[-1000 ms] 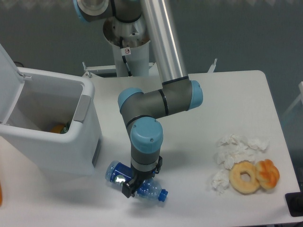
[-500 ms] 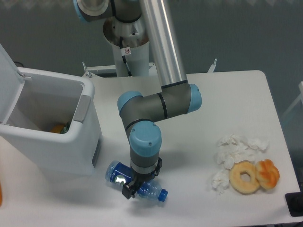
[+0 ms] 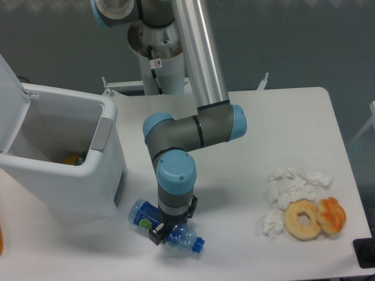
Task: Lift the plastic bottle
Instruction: 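Close the gripper on the bottle's middle, then lift the grasped bottle up off the table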
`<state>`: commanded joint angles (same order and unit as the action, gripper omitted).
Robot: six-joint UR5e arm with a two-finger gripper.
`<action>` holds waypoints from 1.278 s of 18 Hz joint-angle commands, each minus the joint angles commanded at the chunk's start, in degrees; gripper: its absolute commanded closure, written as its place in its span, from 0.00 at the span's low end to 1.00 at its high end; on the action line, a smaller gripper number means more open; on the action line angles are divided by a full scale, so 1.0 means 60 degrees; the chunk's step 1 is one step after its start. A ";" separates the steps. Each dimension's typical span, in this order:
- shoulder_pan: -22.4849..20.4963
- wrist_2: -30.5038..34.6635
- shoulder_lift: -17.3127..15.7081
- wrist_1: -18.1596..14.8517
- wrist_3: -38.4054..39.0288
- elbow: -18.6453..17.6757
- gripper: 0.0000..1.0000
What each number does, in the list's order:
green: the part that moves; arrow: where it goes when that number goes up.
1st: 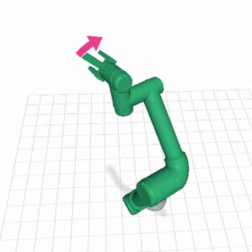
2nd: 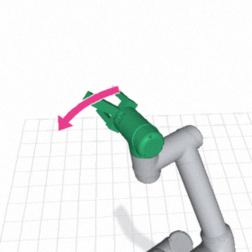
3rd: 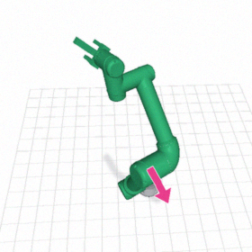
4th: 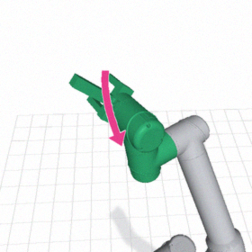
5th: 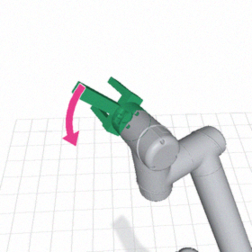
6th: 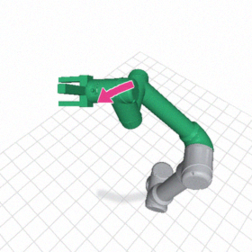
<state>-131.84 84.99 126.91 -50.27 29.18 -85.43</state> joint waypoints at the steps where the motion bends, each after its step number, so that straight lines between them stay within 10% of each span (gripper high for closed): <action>1: 0.0000 0.0000 -0.0015 0.0000 0.0000 0.0000 0.26; 14: -0.0044 0.0015 -0.0688 -0.0029 -0.0819 0.0264 0.28; 23: -0.0526 -0.0015 -0.1581 0.0000 -0.3937 0.0438 0.28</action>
<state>-134.99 84.90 117.43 -50.27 5.56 -82.80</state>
